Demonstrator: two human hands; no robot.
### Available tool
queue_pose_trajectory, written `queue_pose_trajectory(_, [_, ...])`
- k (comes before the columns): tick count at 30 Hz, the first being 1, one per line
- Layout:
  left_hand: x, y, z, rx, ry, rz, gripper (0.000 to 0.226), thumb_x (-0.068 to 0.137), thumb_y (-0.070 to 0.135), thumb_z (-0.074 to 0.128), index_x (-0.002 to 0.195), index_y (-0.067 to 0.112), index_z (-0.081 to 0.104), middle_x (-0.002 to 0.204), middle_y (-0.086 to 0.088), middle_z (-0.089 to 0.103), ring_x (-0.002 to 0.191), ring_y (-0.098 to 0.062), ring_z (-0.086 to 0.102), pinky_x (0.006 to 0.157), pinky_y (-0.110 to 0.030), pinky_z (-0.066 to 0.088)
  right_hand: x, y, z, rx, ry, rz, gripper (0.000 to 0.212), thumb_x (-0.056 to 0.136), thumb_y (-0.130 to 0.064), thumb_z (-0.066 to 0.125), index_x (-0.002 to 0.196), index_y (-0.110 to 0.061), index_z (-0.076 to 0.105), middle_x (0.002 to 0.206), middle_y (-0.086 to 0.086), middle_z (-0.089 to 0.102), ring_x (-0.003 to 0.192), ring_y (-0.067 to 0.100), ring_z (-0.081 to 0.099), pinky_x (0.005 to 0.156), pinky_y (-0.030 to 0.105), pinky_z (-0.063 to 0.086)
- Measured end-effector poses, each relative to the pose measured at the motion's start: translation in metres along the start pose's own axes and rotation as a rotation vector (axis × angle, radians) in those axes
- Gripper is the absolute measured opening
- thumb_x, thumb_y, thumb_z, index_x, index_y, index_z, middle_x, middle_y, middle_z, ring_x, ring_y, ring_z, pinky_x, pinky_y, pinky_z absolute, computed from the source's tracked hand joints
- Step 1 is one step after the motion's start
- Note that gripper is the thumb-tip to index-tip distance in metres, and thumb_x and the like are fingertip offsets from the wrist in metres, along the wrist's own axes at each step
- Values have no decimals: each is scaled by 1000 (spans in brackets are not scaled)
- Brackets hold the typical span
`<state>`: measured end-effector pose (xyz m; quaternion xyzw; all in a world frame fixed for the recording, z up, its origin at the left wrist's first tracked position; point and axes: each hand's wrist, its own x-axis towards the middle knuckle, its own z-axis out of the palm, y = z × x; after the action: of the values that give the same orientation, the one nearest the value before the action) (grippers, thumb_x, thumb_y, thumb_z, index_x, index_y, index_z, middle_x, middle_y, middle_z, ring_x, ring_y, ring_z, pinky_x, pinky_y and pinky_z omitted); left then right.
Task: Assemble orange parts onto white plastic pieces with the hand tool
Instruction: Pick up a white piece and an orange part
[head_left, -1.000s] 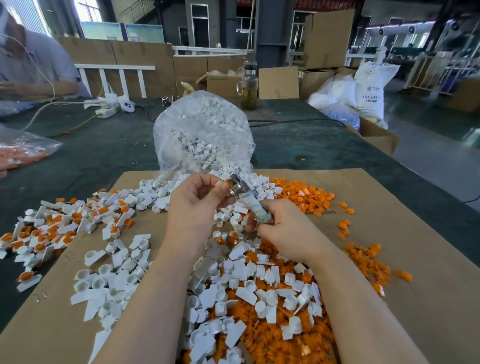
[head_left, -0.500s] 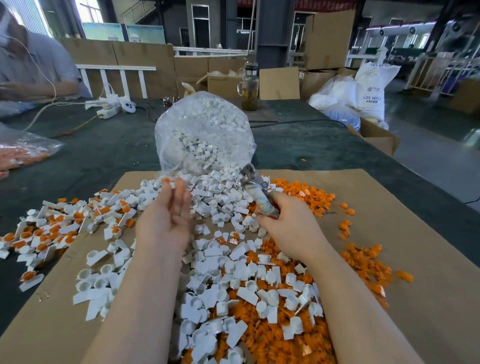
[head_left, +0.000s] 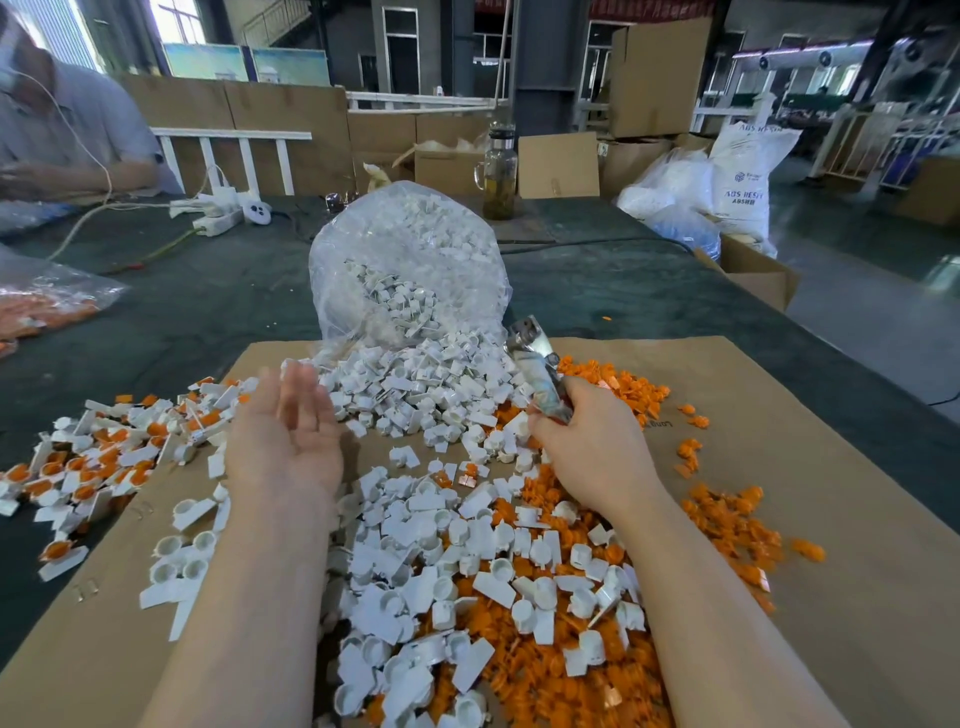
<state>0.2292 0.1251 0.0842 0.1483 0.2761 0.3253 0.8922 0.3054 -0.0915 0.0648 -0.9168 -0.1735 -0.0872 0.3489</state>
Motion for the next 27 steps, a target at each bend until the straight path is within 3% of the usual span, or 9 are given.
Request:
queue_pose_trajectory(4, [-14,-14,7,1003,-234,187,15,81,25,79,95,25,73,80,14,73,81,-5,64,66,-22,46,0,1,-1,10,22,6,11,91,-30,57,84,-22,54,75,-5,58,67,12,53,53,29,38])
queue_pose_trajectory(6, [-26,-25,7,1390,-437,274,10,80,29,80,87,33,73,78,22,72,77,0,65,63,-18,44,0,1,-1,7,27,2,12,91,-30,57,83,-22,54,74,-5,58,67,12,53,52,28,37])
queue_pose_trajectory(8, [-32,-36,7,1674,-580,293,8,80,33,81,83,35,73,76,17,71,73,-1,65,64,-19,50,-1,0,0,-1,26,-8,12,90,-29,58,81,-23,53,73,-6,57,66,10,52,51,27,35])
queue_pose_trajectory(10, [-34,-45,7,1911,-637,326,8,81,35,79,81,38,72,83,19,68,87,-6,65,88,-32,53,-1,-1,0,-5,28,-19,13,90,-29,58,80,-24,53,72,-7,56,65,9,51,51,26,33])
queue_pose_trajectory(12, [-35,-49,7,2051,-620,395,14,83,33,76,77,42,67,84,22,63,94,-7,62,106,-42,42,-2,-3,0,0,28,-26,14,91,-29,58,79,-25,53,71,-8,56,64,9,51,51,25,32])
queue_pose_trajectory(15, [-32,-50,4,2095,-617,475,15,85,27,73,76,37,66,80,22,61,88,-6,58,109,-43,36,-3,-6,0,6,22,-37,21,91,-29,59,73,-32,47,67,-10,54,59,7,50,49,21,30])
queue_pose_trajectory(19, [-28,-50,1,2035,-664,460,15,85,18,72,77,30,67,82,16,65,82,-8,63,81,-29,55,-5,-9,-1,-21,8,-59,32,90,-29,60,68,-34,38,64,-13,48,56,3,46,47,20,26])
queue_pose_trajectory(22, [-27,-53,1,1965,-648,481,8,88,20,69,87,28,69,86,13,67,79,-10,65,77,-29,56,-5,-10,-1,-35,-15,-77,32,91,-30,61,68,-35,38,64,-13,47,55,4,45,47,18,25])
queue_pose_trajectory(27, [-29,-50,7,1389,-554,313,7,84,21,77,86,27,75,72,13,74,63,1,67,61,-10,50,-4,-11,-2,169,-47,-109,11,90,-30,63,83,-23,58,73,-10,57,67,8,54,56,25,39])
